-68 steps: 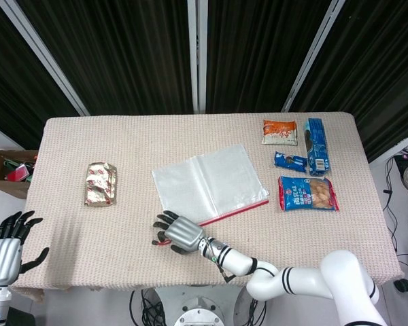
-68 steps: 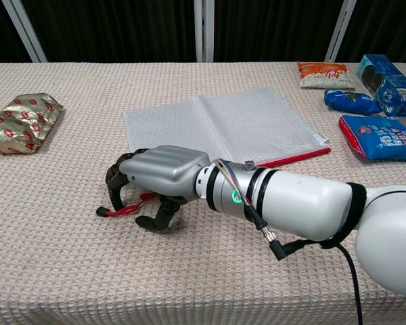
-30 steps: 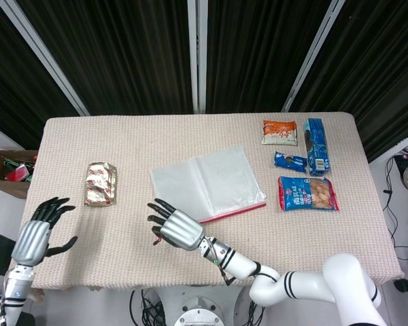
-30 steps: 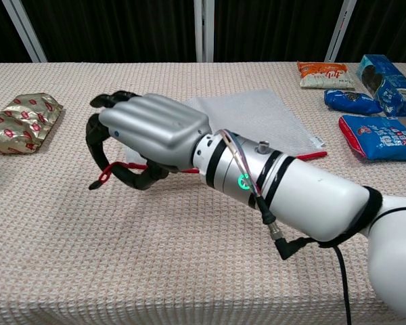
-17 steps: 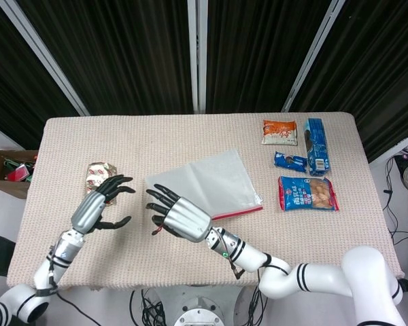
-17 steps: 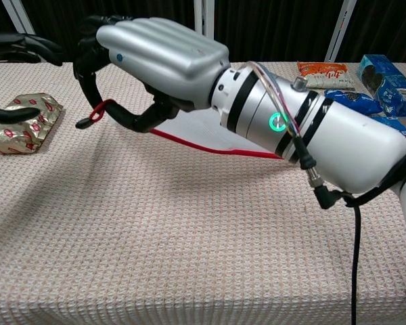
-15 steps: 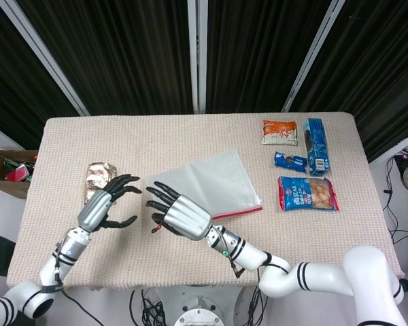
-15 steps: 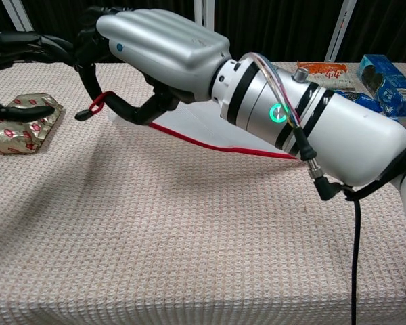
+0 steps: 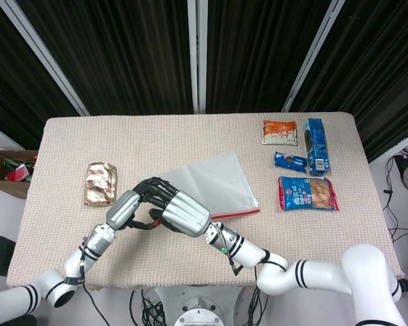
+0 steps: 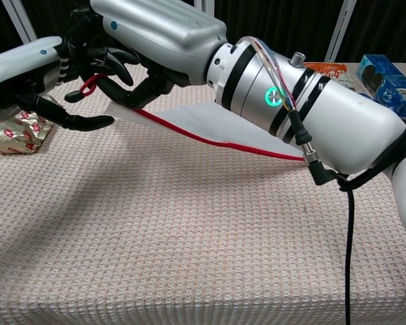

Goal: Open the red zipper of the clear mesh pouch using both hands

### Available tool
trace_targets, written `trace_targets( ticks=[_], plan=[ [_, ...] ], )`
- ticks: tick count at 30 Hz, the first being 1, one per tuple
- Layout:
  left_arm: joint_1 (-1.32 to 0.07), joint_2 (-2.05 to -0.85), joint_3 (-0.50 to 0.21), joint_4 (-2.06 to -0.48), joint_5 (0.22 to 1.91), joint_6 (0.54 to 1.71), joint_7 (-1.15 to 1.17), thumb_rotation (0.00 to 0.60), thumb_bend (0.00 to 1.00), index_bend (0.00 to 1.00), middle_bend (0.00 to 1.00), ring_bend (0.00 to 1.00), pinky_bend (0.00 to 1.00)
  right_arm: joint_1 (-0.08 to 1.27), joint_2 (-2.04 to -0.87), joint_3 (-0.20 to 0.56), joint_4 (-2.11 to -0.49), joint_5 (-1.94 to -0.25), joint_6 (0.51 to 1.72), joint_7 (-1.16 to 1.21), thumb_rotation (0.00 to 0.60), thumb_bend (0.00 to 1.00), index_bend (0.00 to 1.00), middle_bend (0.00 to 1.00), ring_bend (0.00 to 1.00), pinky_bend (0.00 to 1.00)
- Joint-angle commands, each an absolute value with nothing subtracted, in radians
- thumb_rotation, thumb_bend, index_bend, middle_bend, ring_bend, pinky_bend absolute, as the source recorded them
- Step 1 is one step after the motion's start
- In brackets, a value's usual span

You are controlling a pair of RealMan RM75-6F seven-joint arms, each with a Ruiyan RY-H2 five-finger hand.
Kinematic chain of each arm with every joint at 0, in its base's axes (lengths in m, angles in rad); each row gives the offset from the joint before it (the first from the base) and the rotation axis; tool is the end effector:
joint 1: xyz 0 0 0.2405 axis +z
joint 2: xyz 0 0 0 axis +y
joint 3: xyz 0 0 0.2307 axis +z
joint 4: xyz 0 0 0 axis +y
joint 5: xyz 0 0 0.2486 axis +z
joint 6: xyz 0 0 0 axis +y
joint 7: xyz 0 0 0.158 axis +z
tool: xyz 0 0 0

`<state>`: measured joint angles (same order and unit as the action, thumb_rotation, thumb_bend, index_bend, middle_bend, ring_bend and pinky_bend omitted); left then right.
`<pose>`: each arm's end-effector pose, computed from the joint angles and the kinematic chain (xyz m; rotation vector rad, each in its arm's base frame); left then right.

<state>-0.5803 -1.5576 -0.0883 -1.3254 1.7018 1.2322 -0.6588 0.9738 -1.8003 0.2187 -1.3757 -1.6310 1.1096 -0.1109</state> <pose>-0.1464 0.3032 -0.0383 -1.7766 -1.4002 -1.6473 0.0502 -0.2927 -0.0933 2.1402 -0.5348 1.6281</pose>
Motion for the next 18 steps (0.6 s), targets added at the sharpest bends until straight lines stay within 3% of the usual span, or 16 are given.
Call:
trace_targets(
  ticks=[1,18],
  plan=[
    [-0.588,-1.562,-0.084,-1.331,1.695,1.228,-0.665,0.600,0.21,0.39,0.12,0.08,0.11,0.977,-1.801,0.219,-1.373,-1.629,1.108,-0.106,0.600,0.61,0.96,0.24,0.00,0.00],
    [-0.617,-1.579,-0.072,-1.320,1.641,1.209,-0.641,0.600,0.24,0.49,0.13,0.08,0.11,0.991,-1.810,0.223,-1.361,-1.613,1.105,-0.070,0.600,0.60,0.96,0.24,0.00,0.00]
  ],
)
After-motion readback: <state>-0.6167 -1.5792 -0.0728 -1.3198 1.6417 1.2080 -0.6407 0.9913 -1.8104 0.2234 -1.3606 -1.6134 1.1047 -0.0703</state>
